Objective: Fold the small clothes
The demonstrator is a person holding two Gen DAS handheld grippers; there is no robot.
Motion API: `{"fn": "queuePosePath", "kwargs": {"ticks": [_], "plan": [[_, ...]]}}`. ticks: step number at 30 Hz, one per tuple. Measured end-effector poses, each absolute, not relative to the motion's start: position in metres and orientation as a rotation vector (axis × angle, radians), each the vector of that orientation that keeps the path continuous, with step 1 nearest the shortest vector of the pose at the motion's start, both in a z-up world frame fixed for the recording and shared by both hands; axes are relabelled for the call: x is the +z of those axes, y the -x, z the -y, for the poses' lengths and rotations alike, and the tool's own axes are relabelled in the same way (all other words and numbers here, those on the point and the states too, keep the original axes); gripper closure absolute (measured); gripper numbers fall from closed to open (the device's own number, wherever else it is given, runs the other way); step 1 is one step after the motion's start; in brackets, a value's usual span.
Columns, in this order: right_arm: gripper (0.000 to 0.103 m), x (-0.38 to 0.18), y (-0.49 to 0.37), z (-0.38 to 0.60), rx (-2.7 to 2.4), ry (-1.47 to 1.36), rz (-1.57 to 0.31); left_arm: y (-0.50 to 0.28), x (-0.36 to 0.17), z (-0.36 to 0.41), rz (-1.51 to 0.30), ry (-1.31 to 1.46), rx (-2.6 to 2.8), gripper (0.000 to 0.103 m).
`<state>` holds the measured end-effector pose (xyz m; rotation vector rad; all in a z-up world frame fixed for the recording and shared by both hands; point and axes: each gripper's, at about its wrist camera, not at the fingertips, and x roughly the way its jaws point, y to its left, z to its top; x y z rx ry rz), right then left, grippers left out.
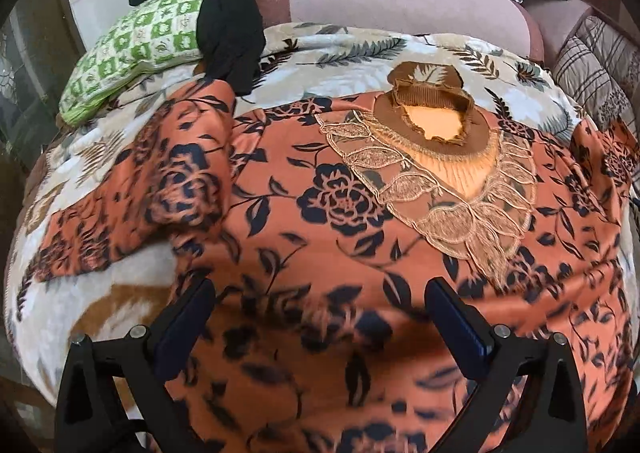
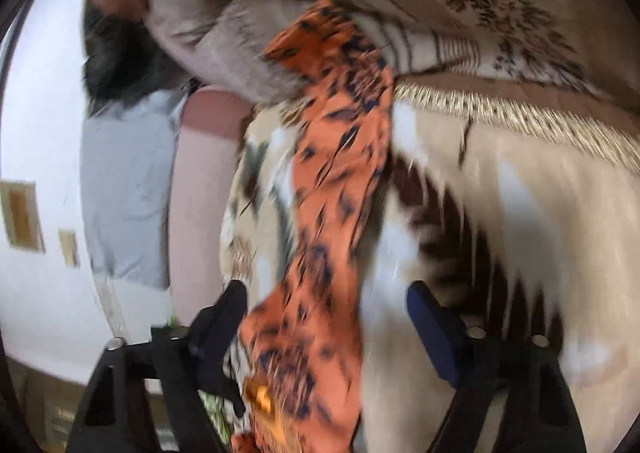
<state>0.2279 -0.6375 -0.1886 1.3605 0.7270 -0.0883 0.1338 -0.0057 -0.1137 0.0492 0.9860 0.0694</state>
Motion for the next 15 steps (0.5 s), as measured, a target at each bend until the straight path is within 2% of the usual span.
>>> {"fn": "queuePosePath", "kwargs": {"ticks": [2, 4, 6, 7, 8, 9, 10, 12, 15], "plan": [[0.039, -0.196, -0.244, 0.644, -0.076, -1.36, -0.723, -0.144, -0.133, 0.003, -1.03, -0.047, 0.073, 0.0], [0.044, -0.195, -0.26, 0.647, -0.06, -1.337, -0.721, -0.148, -0.155, -0.002, -1.076, -0.04, 0.075, 0.0], [0.047, -0.201, -0.271, 0.647, -0.082, -1.312, -0.737, -0.142, -0.154, -0.003, -1.012, -0.042, 0.064, 0.0], [0.056, -0.207, -0.277, 0.647, -0.097, -1.313, -0.741, -0.141, -0.155, -0.003, -1.014, -0.039, 0.063, 0.0], [0.076, -0.208, -0.28, 0.649, -0.115, -1.306, -0.745, -0.142, -0.155, -0.004, -1.013, -0.03, 0.054, 0.0], [0.083, -0.211, -0.279, 0.649, -0.131, -1.292, -0.748, -0.141, -0.155, -0.006, -1.015, -0.021, 0.044, 0.0], [0.096, -0.208, -0.28, 0.645, -0.144, -1.264, -0.75, -0.142, -0.155, -0.007, -1.016, -0.016, 0.039, 0.0], [0.097, -0.185, -0.287, 0.632, -0.144, -1.16, -0.735, -0.141, -0.156, -0.008, -1.009, -0.022, 0.028, 0.0], [0.098, -0.1, -0.293, 0.569, -0.04, -0.835, -0.678, -0.14, -0.154, -0.009, -1.015, -0.02, 0.016, 0.0]]}}
